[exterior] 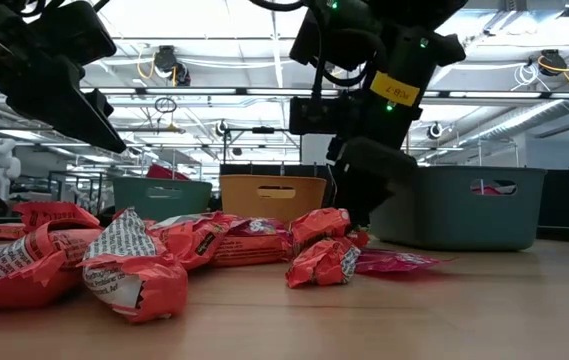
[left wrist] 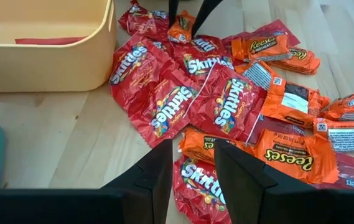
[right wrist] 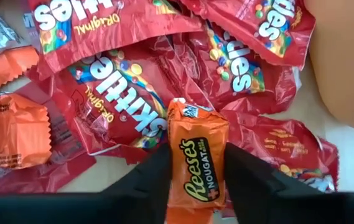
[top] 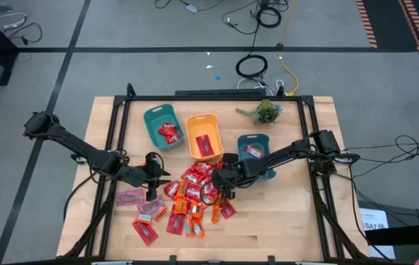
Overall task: Sort candy
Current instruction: Put the orange wrapper chocolate into the dark blue bin
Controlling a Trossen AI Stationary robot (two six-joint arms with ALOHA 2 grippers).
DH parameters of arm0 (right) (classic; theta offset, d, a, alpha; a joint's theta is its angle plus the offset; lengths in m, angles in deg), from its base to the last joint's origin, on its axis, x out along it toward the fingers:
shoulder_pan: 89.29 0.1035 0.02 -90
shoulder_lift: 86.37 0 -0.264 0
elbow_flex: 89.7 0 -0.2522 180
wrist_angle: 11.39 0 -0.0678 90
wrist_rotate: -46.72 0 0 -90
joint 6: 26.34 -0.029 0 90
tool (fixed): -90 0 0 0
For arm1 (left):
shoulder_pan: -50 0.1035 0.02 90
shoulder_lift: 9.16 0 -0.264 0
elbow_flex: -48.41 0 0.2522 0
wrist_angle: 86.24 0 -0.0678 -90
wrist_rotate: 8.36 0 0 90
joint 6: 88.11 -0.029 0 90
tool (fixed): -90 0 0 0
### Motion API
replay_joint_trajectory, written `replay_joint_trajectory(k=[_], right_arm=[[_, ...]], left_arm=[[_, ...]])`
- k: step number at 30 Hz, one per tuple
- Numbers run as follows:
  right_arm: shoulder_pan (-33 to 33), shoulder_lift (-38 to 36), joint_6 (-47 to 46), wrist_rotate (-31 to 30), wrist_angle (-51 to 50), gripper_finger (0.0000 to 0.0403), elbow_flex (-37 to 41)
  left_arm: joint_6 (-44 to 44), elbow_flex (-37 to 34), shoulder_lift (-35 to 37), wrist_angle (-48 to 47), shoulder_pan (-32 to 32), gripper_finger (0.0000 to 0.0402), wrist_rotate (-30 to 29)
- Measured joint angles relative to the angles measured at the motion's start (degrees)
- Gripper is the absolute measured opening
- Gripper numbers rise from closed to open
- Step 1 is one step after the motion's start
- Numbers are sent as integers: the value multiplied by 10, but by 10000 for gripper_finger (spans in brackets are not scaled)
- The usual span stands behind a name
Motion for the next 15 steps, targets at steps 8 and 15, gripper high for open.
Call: replay_joint_trajectory(k=[8, 15], right_arm=[[0, -29, 0, 0, 5, 64, 0], [0, -86, -15, -1, 7, 70, 0]], left_arm=[[1, 0, 0, 0, 0, 128, 0], [1, 0, 0, 0, 0, 128, 0]])
